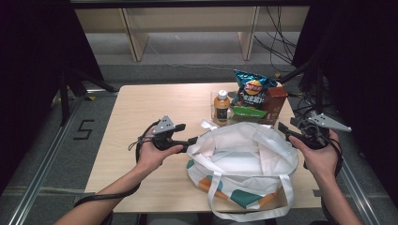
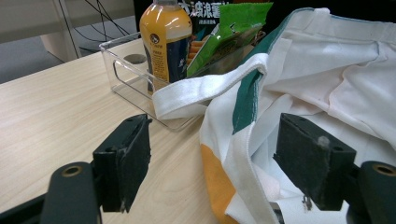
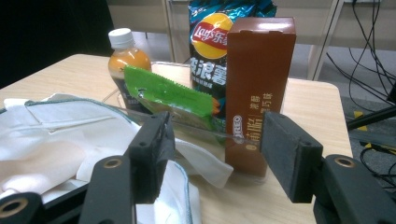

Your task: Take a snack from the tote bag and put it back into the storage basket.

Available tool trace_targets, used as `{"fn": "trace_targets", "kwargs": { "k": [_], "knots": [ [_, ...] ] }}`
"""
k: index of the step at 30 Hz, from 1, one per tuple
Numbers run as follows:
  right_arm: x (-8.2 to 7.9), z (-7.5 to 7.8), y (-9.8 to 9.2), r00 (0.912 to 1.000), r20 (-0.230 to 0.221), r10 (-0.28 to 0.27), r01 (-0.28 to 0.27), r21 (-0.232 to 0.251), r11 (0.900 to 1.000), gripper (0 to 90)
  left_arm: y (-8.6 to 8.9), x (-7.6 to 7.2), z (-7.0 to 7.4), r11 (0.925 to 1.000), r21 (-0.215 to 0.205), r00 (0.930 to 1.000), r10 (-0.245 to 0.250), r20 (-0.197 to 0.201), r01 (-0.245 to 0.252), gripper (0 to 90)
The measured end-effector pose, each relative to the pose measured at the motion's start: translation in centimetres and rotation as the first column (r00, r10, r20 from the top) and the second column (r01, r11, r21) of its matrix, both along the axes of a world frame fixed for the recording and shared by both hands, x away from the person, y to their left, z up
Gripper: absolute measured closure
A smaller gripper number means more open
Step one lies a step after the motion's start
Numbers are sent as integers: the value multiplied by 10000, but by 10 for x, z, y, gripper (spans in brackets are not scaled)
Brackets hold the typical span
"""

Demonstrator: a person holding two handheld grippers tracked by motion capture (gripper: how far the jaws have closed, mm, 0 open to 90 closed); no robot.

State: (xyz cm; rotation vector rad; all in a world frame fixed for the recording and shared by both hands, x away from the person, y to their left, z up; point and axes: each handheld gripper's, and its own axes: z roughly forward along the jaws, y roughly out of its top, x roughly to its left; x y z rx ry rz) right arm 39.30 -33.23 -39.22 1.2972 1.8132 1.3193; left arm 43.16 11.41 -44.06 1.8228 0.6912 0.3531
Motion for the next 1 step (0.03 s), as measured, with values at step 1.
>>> {"fn": "trace_targets", "kwargs": {
  "k": [1],
  "knots": [
    [0, 0, 0, 10000, 0, 0, 0, 0, 10000, 440, 0, 0, 0, 10000, 0, 10000, 0, 0, 0, 258]
  ]
}}
